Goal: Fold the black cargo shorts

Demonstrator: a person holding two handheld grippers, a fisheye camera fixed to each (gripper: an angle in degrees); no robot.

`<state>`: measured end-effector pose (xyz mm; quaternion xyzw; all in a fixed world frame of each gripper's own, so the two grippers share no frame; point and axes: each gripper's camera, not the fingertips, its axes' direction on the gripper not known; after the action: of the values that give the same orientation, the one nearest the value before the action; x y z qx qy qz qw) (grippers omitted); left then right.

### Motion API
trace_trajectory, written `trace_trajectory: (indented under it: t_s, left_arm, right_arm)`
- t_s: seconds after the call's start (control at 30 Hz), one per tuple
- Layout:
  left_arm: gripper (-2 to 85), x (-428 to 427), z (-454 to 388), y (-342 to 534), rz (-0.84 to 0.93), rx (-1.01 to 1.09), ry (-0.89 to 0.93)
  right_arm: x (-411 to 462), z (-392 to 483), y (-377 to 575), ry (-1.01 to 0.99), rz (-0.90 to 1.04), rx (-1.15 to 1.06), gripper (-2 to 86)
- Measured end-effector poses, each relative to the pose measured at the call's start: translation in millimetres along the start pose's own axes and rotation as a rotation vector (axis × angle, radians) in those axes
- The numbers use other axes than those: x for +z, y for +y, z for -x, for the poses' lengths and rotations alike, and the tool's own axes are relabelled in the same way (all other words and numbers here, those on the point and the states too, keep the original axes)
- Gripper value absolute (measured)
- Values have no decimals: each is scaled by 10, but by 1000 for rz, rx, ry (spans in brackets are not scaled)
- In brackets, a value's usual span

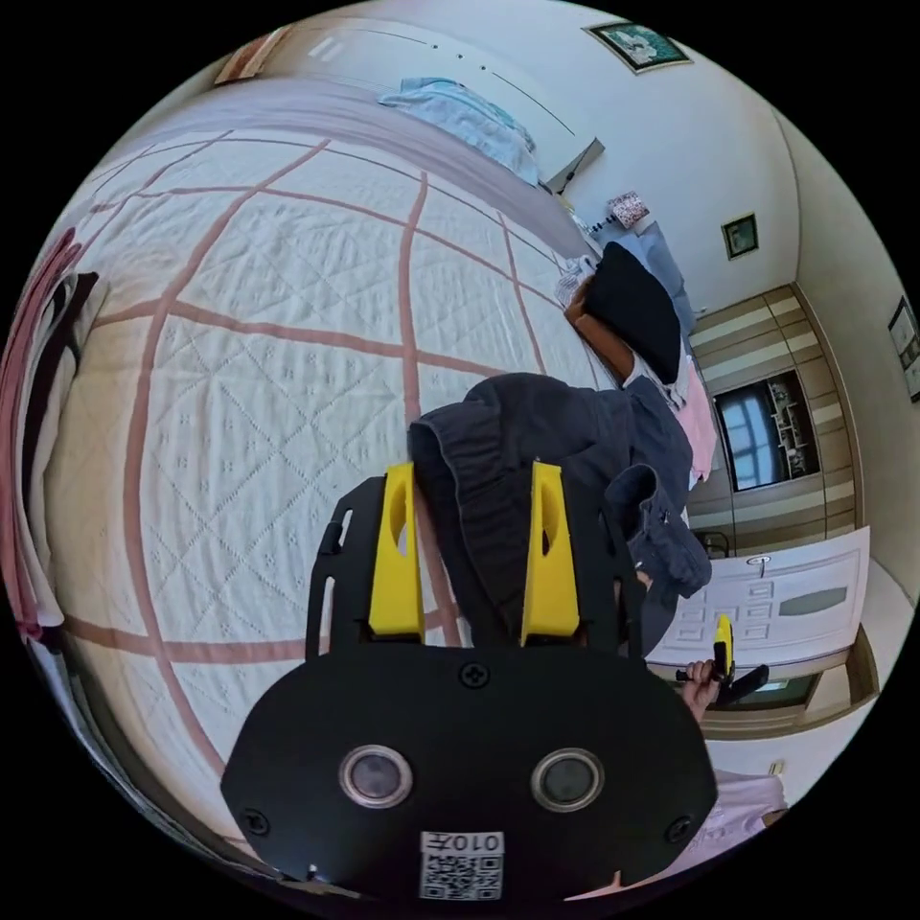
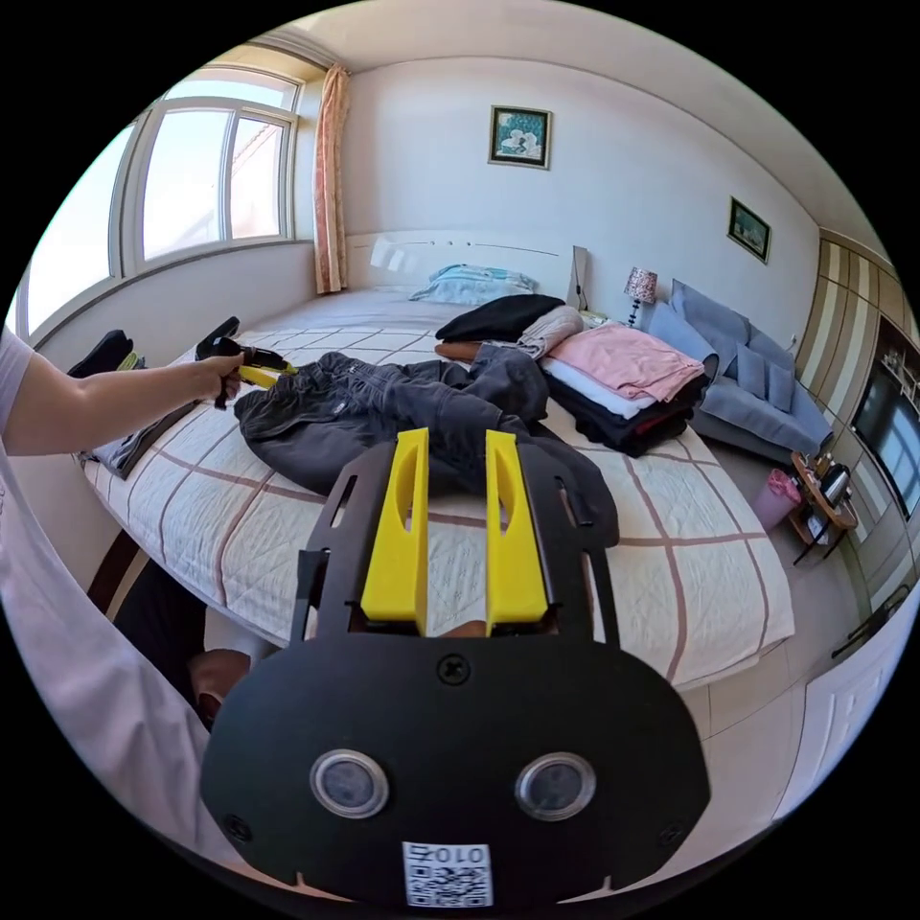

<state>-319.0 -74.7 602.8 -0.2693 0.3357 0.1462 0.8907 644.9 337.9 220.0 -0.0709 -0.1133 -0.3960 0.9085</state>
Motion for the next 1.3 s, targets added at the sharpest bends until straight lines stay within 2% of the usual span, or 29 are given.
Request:
trace_trajectory:
  t_s: [0.1, 0.2, 0.27, 0.33, 0.43, 0.5, 0.6, 0.7, 0.8, 1.0, 1.1, 1.23, 1.3]
  left_arm:
    - [88, 11, -308, -45, -31, 90, 47]
    - [77, -230, -952, -209, -58, 294, -32]
    - [77, -491, -1226, -332, -112, 354, -58]
    - [80, -835, -1362, -525, -200, 340, -112]
    - [98, -970, -1172, -752, -172, 205, -230]
    - [114, -950, -970, -730, -138, 127, -168]
    - [129, -820, -1093, -374, -146, 212, -143]
    - [142, -449, -1449, 122, -47, 380, -89]
    - [154, -38, -1672, 544, 38, 456, -45]
    - [171, 158, -2183, 751, -9, 699, -231]
    - [179, 65, -2211, 722, -19, 686, -162]
    - [188, -230, -2085, 1076, -88, 620, -76]
    - [192, -288, -1935, 1349, -67, 566, -22]
  right_arm:
    - [62, 28, -34, 6, 8, 5, 90]
    - [133, 30, -70, 41, 30, 3, 90]
    - [130, -5, -117, 38, 22, 9, 91]
    - [112, -13, -159, 35, 9, 14, 98]
    - [173, 41, -238, -46, 23, -7, 133]
    - [267, 166, -304, -124, 53, -54, 150]
    - [469, 526, -470, -160, 71, -170, 162]
    - [807, 975, -743, -181, 140, -292, 168]
    - [1157, 1384, -921, -100, 191, -400, 159]
    - [1663, 1472, -1116, -65, 309, -376, 79]
    - [1444, 1465, -1067, -105, 263, -361, 62]
    - [751, 1689, -565, -244, 93, -632, 55]
    - [600, 1697, -275, -323, 95, -673, 54]
